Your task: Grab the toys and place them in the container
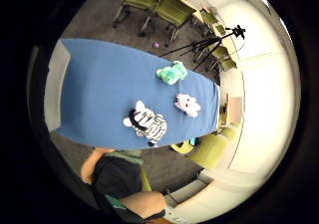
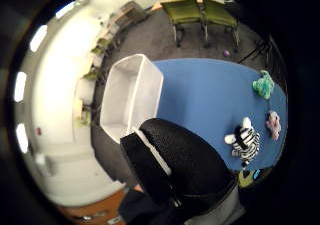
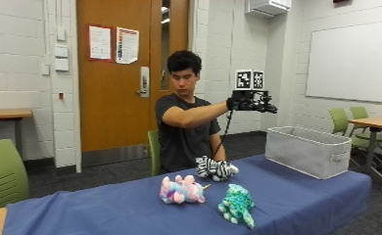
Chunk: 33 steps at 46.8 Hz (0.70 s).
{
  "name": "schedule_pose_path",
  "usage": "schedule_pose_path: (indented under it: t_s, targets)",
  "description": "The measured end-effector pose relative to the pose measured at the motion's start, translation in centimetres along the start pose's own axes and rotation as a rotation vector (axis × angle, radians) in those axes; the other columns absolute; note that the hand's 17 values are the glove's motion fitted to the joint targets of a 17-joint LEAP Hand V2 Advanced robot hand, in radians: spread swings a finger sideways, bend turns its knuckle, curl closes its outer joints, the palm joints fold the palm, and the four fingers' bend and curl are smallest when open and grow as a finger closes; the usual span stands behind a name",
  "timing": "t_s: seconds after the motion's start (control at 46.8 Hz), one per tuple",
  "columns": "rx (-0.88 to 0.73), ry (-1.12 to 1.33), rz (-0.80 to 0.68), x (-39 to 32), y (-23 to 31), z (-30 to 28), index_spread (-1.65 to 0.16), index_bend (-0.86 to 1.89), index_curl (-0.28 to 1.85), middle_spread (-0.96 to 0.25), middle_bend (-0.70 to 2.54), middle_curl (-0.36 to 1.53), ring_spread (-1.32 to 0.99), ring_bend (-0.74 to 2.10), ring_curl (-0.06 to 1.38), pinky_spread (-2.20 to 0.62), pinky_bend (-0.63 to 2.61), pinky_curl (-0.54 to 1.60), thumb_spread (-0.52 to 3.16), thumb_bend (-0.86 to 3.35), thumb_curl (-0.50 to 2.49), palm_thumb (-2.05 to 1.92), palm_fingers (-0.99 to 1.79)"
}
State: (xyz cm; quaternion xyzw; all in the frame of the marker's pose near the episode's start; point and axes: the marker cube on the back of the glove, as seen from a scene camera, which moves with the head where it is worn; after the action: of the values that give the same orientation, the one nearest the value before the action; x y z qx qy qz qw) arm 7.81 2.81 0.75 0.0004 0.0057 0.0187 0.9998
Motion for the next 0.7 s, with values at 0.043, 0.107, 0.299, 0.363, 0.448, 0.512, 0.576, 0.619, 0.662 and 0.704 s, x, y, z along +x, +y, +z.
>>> schedule_pose_path:
  t_s: [0.043,0.107,0.299,0.363,0.448,0.512,0.576,0.619,0.662,0.704]
  targets:
    - [-0.001,0.001,0.01,1.5,0.6,0.3,-0.2,0.19,0.29,-0.09,0.24,0.26,-0.28,0.19,0.13,-0.12,0.5,0.27,1.05,-0.1,0.05,-0.15,0.04]
    - [0.011,-0.01,0.033,3.8,1.5,1.0,-0.21,0.19,0.31,-0.09,0.24,0.27,-0.28,0.2,0.14,-0.13,0.49,0.27,1.06,-0.1,0.05,-0.15,0.05]
    - [0.02,-0.056,0.096,10.4,3.7,6.4,-0.24,0.21,0.35,-0.1,0.24,0.3,-0.3,0.19,0.16,-0.13,0.47,0.29,1.1,-0.08,0.06,-0.12,0.09]
    - [-0.012,-0.072,0.11,11.3,4.4,8.8,-0.24,0.21,0.36,-0.1,0.24,0.31,-0.3,0.19,0.17,-0.13,0.46,0.29,1.11,-0.08,0.07,-0.11,0.09]
    - [-0.053,-0.095,0.122,11.9,5.0,12.4,-0.25,0.2,0.37,-0.1,0.24,0.32,-0.31,0.19,0.18,-0.13,0.46,0.3,1.12,-0.08,0.07,-0.11,0.1]
    - [-0.081,-0.1,0.119,12.2,5.3,15.1,-0.25,0.19,0.38,-0.11,0.24,0.33,-0.32,0.19,0.18,-0.13,0.45,0.3,1.12,-0.08,0.08,-0.11,0.1]
    - [-0.104,-0.095,0.111,12.1,5.7,17.5,-0.25,0.19,0.39,-0.11,0.24,0.33,-0.32,0.19,0.19,-0.13,0.45,0.31,1.12,-0.08,0.08,-0.11,0.1]
    - [-0.124,-0.095,0.107,11.9,6.0,19.1,-0.25,0.19,0.39,-0.11,0.24,0.34,-0.32,0.19,0.19,-0.13,0.45,0.31,1.11,-0.08,0.08,-0.12,0.09]
    - [-0.146,-0.096,0.105,11.8,6.3,20.4,-0.25,0.19,0.39,-0.11,0.24,0.34,-0.32,0.19,0.19,-0.13,0.45,0.31,1.11,-0.08,0.09,-0.12,0.09]
    - [-0.17,-0.091,0.107,11.9,6.5,21.5,-0.25,0.19,0.4,-0.11,0.23,0.34,-0.32,0.19,0.2,-0.13,0.46,0.32,1.1,-0.08,0.09,-0.12,0.09]
